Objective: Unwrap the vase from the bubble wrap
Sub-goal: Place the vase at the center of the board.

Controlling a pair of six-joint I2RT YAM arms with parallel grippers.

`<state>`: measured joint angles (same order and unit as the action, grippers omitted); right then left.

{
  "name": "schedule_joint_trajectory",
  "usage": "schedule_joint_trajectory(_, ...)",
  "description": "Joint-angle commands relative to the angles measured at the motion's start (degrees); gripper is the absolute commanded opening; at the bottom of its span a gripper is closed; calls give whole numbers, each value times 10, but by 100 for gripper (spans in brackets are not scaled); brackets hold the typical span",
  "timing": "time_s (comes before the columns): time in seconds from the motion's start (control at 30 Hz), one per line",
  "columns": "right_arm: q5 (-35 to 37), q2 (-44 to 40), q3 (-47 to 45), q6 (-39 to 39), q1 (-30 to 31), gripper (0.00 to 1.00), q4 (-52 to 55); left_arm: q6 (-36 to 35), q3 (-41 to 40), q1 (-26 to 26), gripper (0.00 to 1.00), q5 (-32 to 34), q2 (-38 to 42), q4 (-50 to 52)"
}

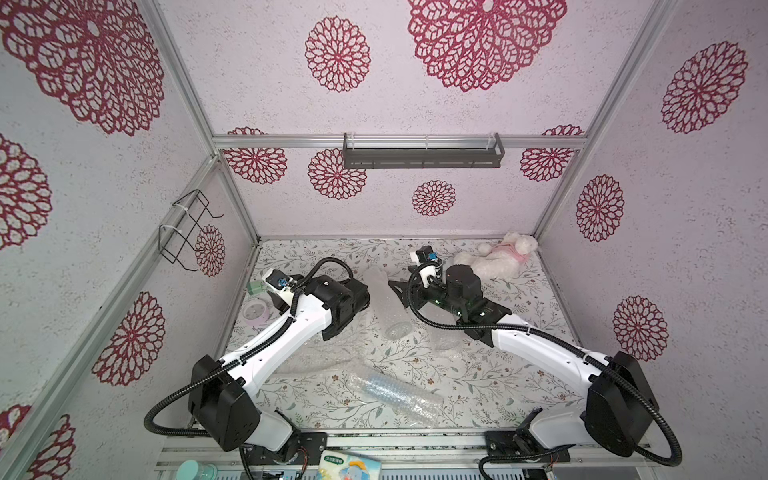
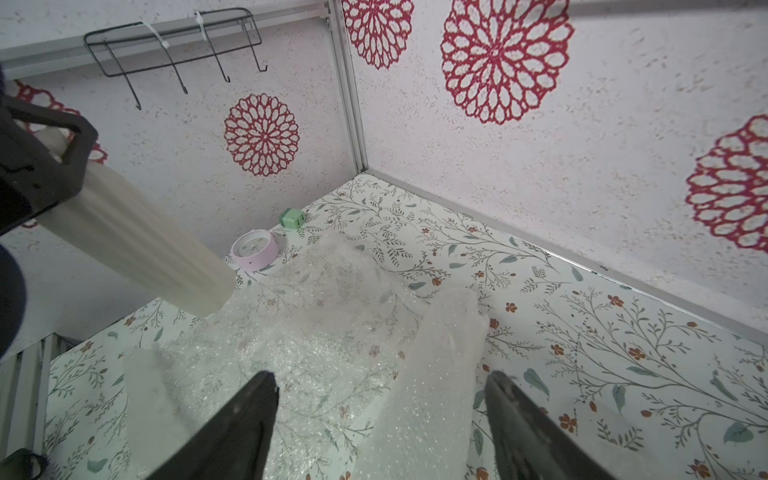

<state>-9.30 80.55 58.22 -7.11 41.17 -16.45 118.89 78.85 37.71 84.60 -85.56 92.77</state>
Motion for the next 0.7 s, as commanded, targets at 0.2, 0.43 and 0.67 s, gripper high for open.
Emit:
schedule_joint_trajectory(0.2,5,-7,42,-36,32,81,28,-45,88,48,29,60,-29,76)
schedule_joint_trajectory(0.43,36,7,83,-63,74,80,38,-330,48,51,29,6,-1,-184)
schedule_joint_trajectory(0.67,52,8,105,-75,83,80,43,-694,-158,-16,31,-194,110,-669)
